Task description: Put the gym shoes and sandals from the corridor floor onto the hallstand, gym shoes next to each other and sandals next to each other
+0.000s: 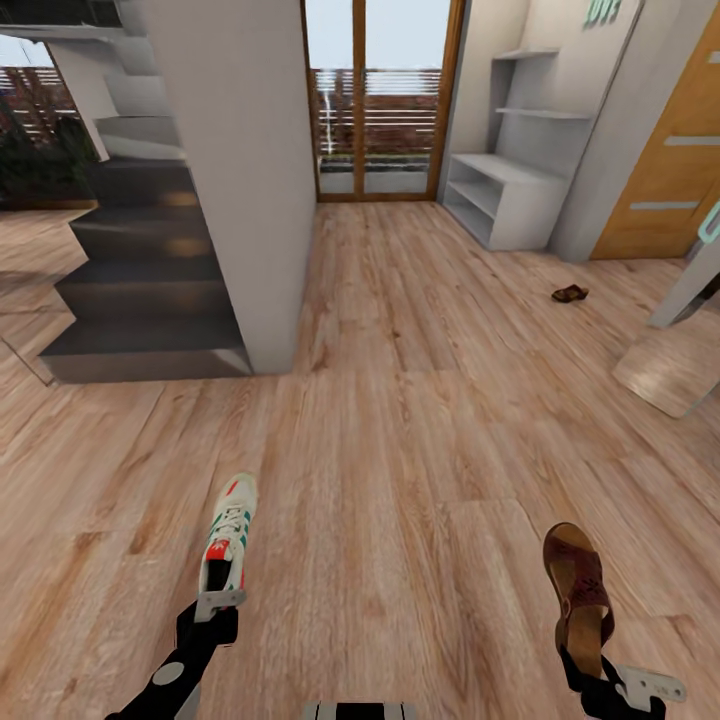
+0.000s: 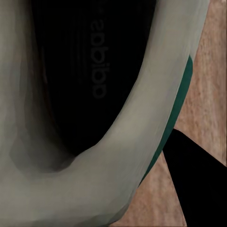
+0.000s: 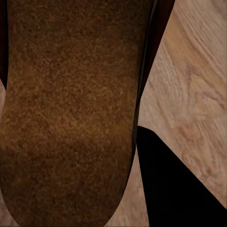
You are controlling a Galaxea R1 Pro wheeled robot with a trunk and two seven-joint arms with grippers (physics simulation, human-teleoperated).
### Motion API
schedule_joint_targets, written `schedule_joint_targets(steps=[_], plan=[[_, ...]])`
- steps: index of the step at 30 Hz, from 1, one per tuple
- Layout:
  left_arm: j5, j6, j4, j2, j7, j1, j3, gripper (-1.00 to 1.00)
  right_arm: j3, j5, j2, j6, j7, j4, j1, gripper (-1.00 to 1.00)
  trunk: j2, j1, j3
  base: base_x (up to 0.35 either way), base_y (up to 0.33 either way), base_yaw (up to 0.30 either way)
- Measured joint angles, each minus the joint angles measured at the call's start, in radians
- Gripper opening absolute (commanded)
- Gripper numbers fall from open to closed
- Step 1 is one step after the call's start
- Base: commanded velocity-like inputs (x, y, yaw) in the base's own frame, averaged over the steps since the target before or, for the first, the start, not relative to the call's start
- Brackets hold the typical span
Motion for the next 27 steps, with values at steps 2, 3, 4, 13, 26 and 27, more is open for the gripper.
schedule_joint_targets(steps=[2,3,4,13,26,27], plan=[[0.000,0.000,0.000,0.000,0.001,0.000,0.000,-1.00,0.000,0.000,0.000,0.000,0.000,0.000,0.000,-1.00,0.000,0.000,0.000,0.279,-0.174,0.000],[0.000,0.000,0.000,0.000,0.001,0.000,0.000,-1.00,0.000,0.000,0.000,-0.001,0.000,-0.001,0.000,-1.00,0.000,0.000,0.001,0.278,-0.174,0.000],[0.000,0.000,0.000,0.000,0.001,0.000,0.000,-1.00,0.000,0.000,0.001,-0.001,0.000,-0.001,0.000,-1.00,0.000,0.000,0.002,0.278,-0.174,0.000],[0.001,0.000,-0.001,0.000,0.001,0.000,0.000,-1.00,0.000,0.000,0.002,-0.001,0.000,0.000,0.000,-1.00,0.000,0.000,0.015,0.278,-0.174,0.000],[0.001,0.001,0.001,0.000,0.001,0.000,0.001,-1.00,0.001,0.000,0.002,-0.001,0.000,0.000,0.000,-1.00,0.000,0.000,0.036,0.290,-0.171,0.000],[0.001,0.001,0.001,0.000,0.001,0.000,0.001,-1.00,0.001,0.000,0.002,-0.001,0.000,0.001,0.000,-1.00,0.000,0.000,0.037,0.305,-0.165,0.000]])
